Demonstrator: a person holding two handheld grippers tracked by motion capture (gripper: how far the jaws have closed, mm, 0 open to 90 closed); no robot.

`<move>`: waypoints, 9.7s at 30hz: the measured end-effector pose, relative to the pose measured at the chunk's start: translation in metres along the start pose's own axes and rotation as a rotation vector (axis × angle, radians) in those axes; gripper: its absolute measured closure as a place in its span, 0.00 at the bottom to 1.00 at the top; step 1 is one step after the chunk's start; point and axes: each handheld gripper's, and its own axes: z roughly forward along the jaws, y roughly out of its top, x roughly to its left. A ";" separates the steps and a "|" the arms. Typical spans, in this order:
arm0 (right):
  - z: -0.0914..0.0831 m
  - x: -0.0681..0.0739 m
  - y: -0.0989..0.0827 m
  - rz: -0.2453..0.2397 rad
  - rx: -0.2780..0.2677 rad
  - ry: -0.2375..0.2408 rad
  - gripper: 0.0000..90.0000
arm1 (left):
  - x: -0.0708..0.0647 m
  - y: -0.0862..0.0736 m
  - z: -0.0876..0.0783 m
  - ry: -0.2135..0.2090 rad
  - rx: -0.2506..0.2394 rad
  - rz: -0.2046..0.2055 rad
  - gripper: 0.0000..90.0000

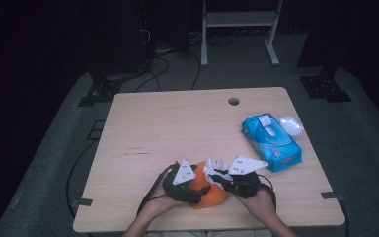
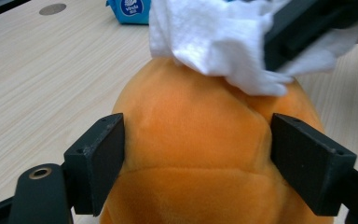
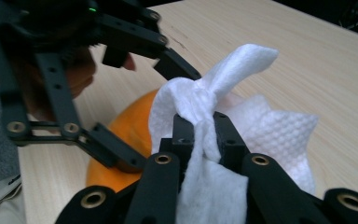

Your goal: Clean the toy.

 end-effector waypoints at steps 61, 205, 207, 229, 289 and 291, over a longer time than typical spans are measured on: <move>-0.002 -0.038 -0.017 0.188 0.006 -0.007 0.89 | -0.004 0.015 -0.008 -0.061 -0.067 0.000 0.25; -0.014 0.005 0.019 -0.001 -0.073 0.018 0.89 | -0.024 0.015 0.001 -0.040 -0.080 0.119 0.31; -0.015 -0.002 0.016 0.026 -0.071 0.008 0.89 | -0.019 0.013 -0.001 -0.049 -0.081 0.092 0.30; -0.019 -0.033 0.000 0.164 -0.050 -0.035 0.89 | -0.016 0.017 -0.001 0.036 -0.129 0.056 0.34; -0.008 -0.038 -0.022 0.240 -0.040 -0.021 0.89 | 0.024 -0.014 -0.014 -0.069 -0.130 -0.065 0.34; -0.010 -0.029 -0.017 0.217 -0.060 0.009 0.89 | 0.028 -0.016 -0.015 -0.067 -0.134 -0.089 0.34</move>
